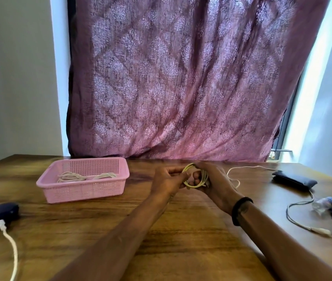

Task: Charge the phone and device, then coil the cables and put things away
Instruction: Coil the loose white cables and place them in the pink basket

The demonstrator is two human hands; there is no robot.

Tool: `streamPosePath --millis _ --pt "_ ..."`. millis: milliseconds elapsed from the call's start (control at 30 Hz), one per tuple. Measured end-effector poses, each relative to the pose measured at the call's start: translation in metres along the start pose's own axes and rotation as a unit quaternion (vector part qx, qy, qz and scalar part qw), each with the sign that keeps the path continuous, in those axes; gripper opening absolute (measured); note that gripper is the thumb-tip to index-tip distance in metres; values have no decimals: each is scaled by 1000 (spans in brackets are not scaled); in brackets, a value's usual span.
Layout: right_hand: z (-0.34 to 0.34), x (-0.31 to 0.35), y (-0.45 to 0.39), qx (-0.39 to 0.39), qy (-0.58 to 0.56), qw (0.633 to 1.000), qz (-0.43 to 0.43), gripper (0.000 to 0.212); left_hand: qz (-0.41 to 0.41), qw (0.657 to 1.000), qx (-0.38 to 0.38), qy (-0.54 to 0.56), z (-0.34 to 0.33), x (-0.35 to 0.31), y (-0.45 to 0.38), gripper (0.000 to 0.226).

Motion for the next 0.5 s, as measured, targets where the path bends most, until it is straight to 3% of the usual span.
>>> streamPosePath --millis 133,233,400,500 --pt "8 10 -1 -1 234 970 64 17 19 999 -41 -1 10 4 -8 12" --pt "8 7 -1 10 328 941 82 9 62 996 -39 49 8 6 -11 13" --pt "7 6 3 8 248 966 77 9 191 970 2 152 3 4 -8 7" --pt "8 3 1 9 224 971 85 13 208 946 53 241 -1 -1 -5 8"
Point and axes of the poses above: each hand's wrist, its own y-axis away from the middle knuckle, its own z-axis out of the back of the hand, x = y × z, the point moved 3 cm from there along -y, towards the middle knuckle, and after that the axes turned 15 degrees about -y, right-handed, at the moved point
